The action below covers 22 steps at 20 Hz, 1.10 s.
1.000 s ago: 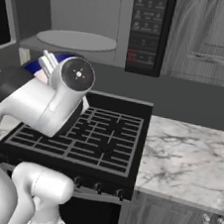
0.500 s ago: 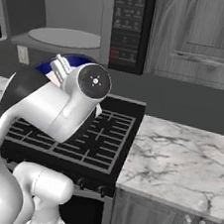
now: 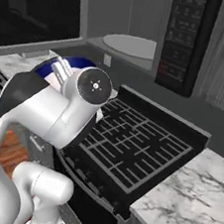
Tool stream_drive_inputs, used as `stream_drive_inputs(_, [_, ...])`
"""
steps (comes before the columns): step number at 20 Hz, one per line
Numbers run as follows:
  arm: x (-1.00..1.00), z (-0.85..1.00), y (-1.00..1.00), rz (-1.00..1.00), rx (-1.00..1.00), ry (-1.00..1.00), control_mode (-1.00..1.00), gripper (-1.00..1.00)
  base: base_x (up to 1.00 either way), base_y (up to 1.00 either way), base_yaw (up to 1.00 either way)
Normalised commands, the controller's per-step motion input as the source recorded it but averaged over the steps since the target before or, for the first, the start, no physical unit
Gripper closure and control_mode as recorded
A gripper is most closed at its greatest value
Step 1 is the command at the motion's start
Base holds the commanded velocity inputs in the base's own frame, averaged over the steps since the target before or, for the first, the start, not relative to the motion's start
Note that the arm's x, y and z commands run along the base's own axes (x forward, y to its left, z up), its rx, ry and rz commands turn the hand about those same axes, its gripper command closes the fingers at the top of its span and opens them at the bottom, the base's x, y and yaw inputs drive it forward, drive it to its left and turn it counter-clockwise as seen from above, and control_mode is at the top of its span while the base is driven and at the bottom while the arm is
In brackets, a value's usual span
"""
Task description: The microwave is finished heating the shrimp and carrot. Take the bowl containing the food and place it on the dining counter.
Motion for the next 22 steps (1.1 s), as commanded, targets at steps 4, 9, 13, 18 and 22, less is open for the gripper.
stream_drive_inputs(4, [0.0, 0.0, 0.0, 0.0, 0.0, 0.0, 1.0, 1.0, -0.37, 0.0, 0.94])
stream_drive_inputs(9, [0.0, 0.0, 0.0, 0.0, 0.0, 0.0, 1.0, 1.0, -0.24, 0.22, 0.91])
stream_drive_inputs(13, [0.0, 0.0, 0.0, 0.0, 0.0, 0.0, 1.0, 1.0, -0.04, 0.45, 0.92])
stream_drive_inputs(18, [0.0, 0.0, 0.0, 0.0, 0.0, 0.0, 1.0, 1.0, -0.09, 0.49, 0.81])
stream_drive_inputs(22, [0.0, 0.0, 0.0, 0.0, 0.0, 0.0, 1.0, 1.0, 0.08, 0.64, 0.76])
